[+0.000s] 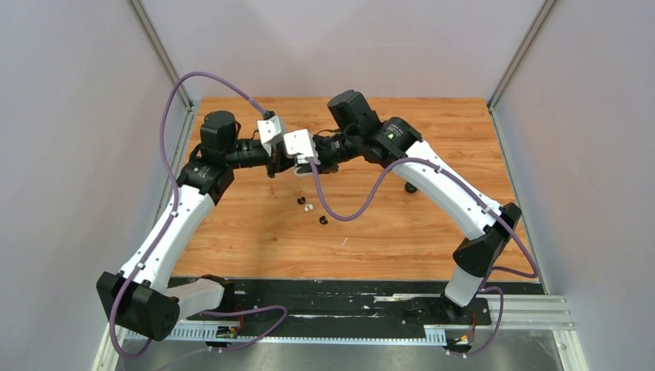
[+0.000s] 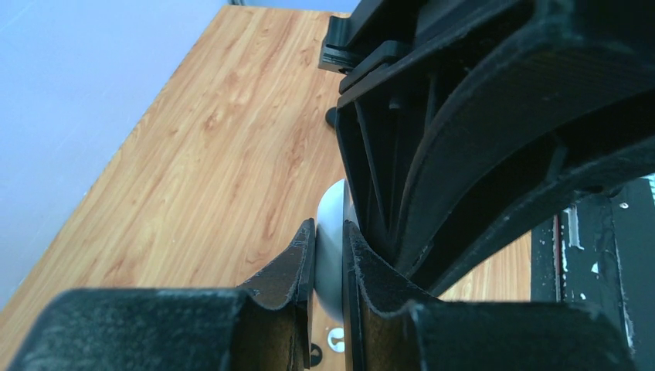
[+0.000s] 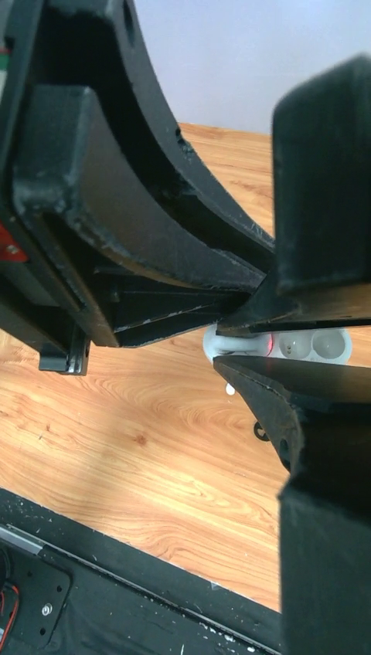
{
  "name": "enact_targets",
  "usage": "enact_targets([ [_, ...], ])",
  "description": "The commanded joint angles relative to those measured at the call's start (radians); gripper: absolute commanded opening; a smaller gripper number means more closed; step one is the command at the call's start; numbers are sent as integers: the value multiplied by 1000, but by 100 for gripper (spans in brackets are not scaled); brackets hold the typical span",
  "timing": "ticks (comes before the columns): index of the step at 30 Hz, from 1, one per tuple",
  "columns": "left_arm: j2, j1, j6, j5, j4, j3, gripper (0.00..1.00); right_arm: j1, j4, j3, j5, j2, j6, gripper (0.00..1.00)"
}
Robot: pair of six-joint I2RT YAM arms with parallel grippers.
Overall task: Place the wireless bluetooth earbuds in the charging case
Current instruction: Pick up the right earbud from the center of the board.
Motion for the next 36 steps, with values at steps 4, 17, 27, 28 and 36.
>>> enact_targets([
  [4,-37,-13,-18,37,75,-12,0,23,137,-23,79,-52,42,26],
  [17,-18,-13,-39,5,100,-29,0,23,269,-188,23,-244,86,42],
  [27,-25,-13,-38,-12,110,-31,0,13,379,-329,114,-285,341,62],
  [28,-29,-13,-37,-11,111,-32,0,11,398,-334,127,-279,379,64],
  [36,-51,-13,29,-12,82,-36,0,-26,435,-267,117,-198,586,66],
])
